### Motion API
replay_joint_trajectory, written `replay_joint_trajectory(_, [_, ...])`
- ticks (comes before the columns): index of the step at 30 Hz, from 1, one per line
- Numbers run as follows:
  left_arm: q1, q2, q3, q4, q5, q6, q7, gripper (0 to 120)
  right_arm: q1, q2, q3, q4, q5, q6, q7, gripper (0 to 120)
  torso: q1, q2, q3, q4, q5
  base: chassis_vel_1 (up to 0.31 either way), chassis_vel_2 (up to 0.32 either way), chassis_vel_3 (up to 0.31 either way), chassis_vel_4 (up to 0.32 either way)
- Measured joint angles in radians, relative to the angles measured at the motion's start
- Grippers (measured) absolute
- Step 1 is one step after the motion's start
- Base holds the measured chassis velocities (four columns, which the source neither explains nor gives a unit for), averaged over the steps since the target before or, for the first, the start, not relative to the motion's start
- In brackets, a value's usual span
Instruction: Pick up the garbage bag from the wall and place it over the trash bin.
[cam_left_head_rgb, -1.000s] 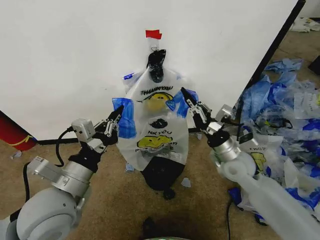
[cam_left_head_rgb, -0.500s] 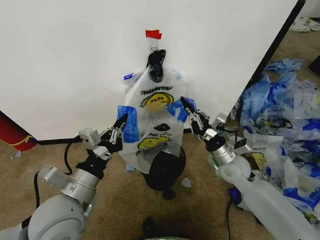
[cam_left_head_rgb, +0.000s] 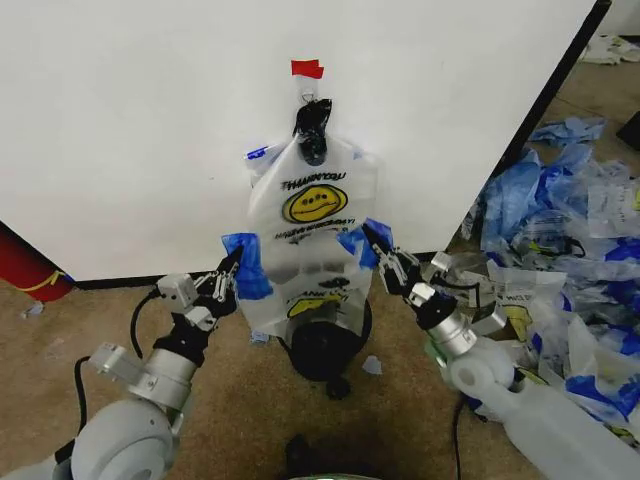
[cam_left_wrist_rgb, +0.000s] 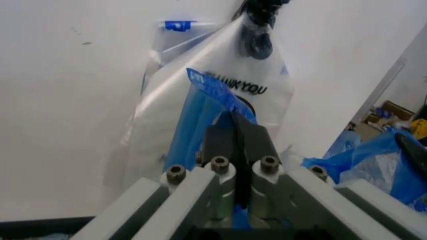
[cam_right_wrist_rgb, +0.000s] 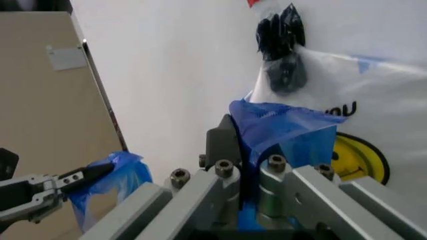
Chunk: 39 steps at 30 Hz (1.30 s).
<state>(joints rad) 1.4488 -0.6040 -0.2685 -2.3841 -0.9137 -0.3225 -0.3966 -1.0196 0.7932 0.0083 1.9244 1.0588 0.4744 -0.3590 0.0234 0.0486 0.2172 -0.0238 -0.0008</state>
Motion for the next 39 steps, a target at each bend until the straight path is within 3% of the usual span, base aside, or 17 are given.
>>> replay_joint_trajectory(6, [0.104,-0.034,-0.012,0.008,0.066,-0.023,0.000,0,-0.052,0.010,0.013,0.024,-0.021,0.019,0.006,0,0.000,0.000,0.000,0.0002,-0.0001,0.000,0.000,0.000,0.000])
replay_joint_trajectory(12, [0.217,-0.095,-0.028,0.012,0.109,-0.035,-0.002,0,-0.156,-0.017,0.042,0.074,-0.147,-0.044,0.242,0,0.000,0.000,0.000,0.0001,-0.0003,0.000,0.000,0.000,0.000])
replay_joint_trajectory(15, [0.231,-0.109,-0.028,0.014,0.115,-0.038,0.000,0,-0.194,-0.040,0.056,0.082,-0.156,-0.053,0.281,0,0.000,0.000,0.000,0.0000,0.0002,0.000,0.000,0.000,0.000])
replay_joint_trajectory(22, [0.238,-0.128,-0.020,0.024,0.115,-0.042,0.015,0,-0.291,-0.068,0.095,0.101,-0.177,-0.047,0.259,0,0.000,0.000,0.000,0.0000,-0.0003,0.000,0.000,0.000,0.000])
replay_joint_trajectory(28, [0.262,-0.137,0.001,0.055,0.156,-0.049,0.033,0,-0.388,-0.086,0.130,0.122,-0.283,-0.034,0.269,0,0.000,0.000,0.000,0.0002,-0.0002,0.000,0.000,0.000,0.000])
replay_joint_trajectory(39, [0.284,-0.140,0.018,0.078,0.197,-0.060,0.044,0,-0.426,-0.177,0.151,0.124,-0.337,-0.045,0.237,0,0.000,0.000,0.000,0.0002,-0.0002,0.000,0.000,0.000,0.000])
